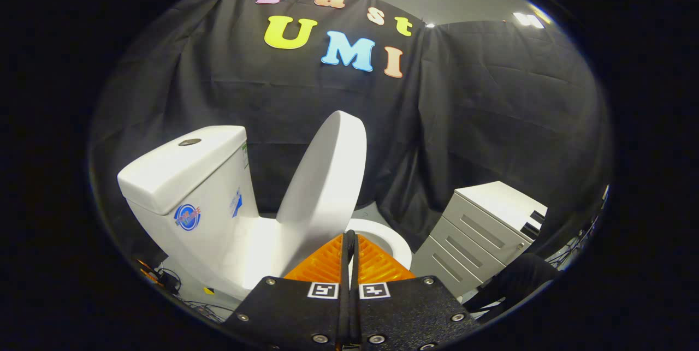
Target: Open the toilet lid.
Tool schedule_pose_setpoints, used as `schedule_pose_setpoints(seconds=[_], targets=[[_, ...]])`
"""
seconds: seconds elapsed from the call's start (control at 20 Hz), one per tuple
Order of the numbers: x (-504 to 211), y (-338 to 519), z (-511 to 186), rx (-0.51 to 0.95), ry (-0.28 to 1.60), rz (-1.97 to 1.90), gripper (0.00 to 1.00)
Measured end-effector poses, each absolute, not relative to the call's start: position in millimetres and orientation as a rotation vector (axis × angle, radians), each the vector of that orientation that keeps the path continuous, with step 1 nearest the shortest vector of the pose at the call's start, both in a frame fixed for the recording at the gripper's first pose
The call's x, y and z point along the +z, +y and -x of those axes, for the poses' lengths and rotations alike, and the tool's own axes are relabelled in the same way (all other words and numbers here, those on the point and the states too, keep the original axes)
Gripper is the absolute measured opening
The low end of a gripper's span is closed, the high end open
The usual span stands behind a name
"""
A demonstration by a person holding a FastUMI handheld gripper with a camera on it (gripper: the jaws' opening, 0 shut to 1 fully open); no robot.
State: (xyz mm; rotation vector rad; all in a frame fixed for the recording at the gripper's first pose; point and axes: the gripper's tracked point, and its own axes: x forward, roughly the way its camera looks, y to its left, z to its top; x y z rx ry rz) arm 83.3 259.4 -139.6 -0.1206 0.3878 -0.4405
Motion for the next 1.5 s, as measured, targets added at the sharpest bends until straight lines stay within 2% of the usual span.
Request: schedule_pose_setpoints(seconds=[0.95, 1.5], targets=[[-132, 374, -106, -0.194, 0.323, 0.141, 0.00], [-137, 405, -114, -0.099, 0.316, 0.114, 0.00]])
